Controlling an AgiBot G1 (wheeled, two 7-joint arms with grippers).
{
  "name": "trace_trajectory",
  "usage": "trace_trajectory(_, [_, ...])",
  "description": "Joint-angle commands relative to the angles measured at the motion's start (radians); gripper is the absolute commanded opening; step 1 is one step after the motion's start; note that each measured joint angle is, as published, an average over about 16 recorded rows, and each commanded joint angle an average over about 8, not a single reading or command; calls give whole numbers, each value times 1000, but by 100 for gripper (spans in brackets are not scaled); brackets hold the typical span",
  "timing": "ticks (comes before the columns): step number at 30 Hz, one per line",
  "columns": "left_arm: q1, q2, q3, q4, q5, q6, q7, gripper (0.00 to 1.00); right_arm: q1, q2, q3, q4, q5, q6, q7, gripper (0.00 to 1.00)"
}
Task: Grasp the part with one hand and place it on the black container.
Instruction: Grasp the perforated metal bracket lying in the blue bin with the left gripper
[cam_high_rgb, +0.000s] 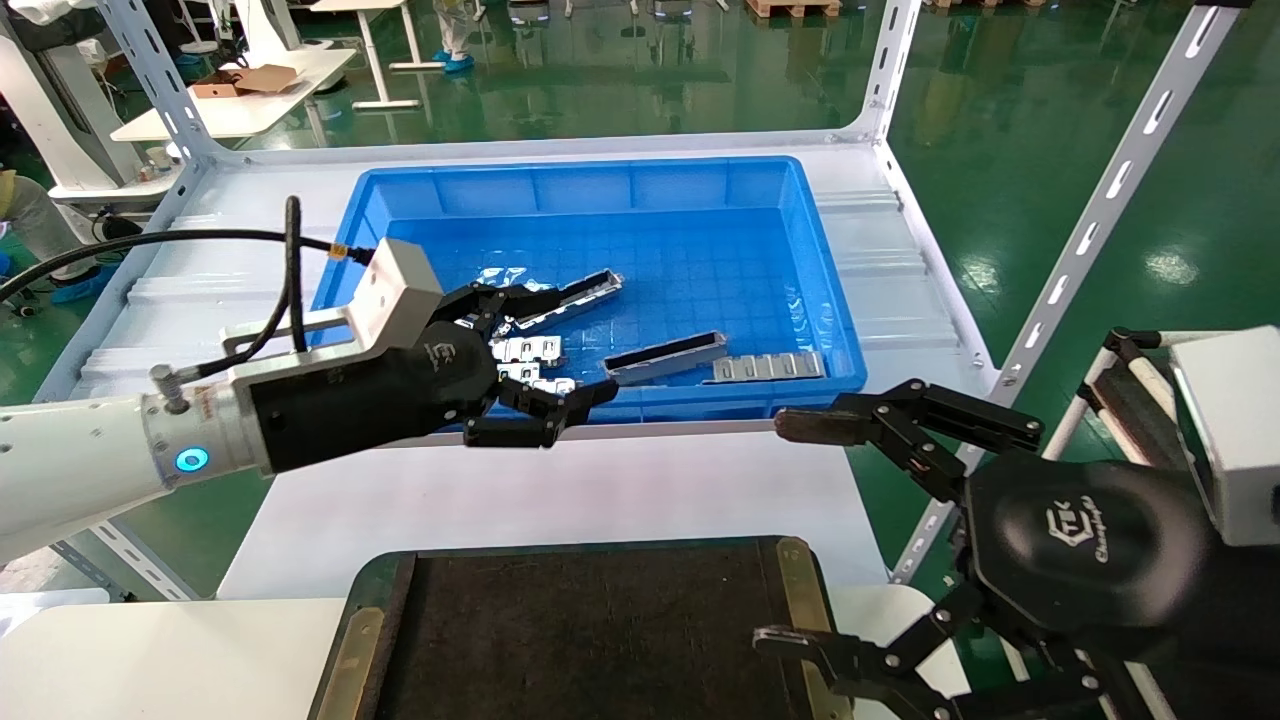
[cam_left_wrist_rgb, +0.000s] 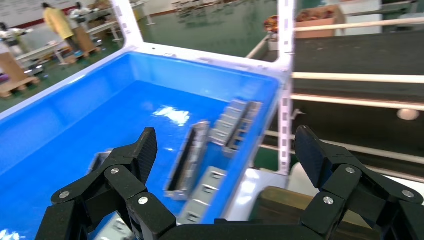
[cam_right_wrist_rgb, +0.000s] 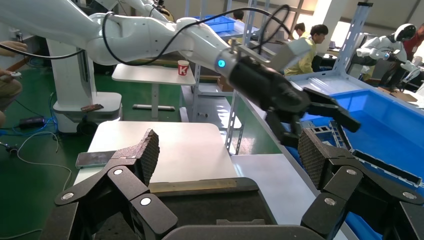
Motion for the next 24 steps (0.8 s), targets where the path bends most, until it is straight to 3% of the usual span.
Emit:
trace_trajectory(1, [-19,24,5,43,16,-21,15,100,0,0,0,0,0,0,0,100])
trace_trajectory(24, [-218,277,4,567,76,-272,268,100,0,0,0,0,0,0,0,100])
